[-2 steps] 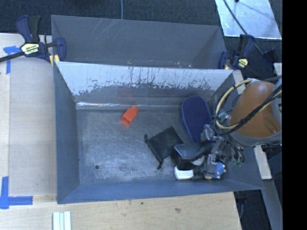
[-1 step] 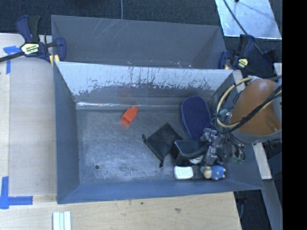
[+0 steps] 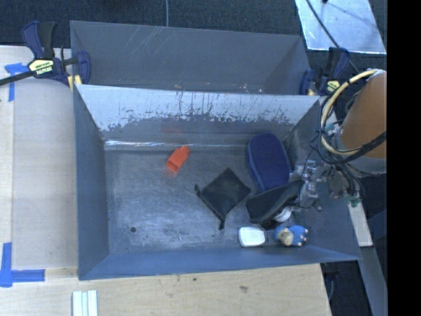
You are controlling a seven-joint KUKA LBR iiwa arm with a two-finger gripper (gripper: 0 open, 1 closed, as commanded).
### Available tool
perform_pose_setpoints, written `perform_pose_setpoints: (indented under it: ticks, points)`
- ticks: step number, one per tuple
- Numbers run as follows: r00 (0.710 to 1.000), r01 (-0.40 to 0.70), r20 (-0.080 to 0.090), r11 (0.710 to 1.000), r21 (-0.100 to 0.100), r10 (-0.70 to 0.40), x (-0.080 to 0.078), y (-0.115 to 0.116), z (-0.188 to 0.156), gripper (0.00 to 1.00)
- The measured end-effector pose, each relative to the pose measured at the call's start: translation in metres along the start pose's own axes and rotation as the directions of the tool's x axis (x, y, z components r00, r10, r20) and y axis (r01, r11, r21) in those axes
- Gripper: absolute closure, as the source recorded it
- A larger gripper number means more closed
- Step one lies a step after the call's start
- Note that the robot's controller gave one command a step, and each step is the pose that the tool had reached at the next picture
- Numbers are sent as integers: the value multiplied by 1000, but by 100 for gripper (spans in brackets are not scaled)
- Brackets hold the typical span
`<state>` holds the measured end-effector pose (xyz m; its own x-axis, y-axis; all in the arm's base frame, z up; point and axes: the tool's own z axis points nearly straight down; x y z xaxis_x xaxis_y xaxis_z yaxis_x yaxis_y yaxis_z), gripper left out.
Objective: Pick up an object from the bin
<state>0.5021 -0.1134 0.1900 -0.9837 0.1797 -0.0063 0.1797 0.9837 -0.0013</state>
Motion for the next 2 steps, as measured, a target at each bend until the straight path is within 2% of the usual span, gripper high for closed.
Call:
perform_pose_setpoints:
  ticks: [1, 2]
  points:
    - [1000, 4, 1, 1000, 0, -4, -20, -17, -170, 100]
    - [992, 123, -14, 992, -2, -123, -46, -35, -90, 100]
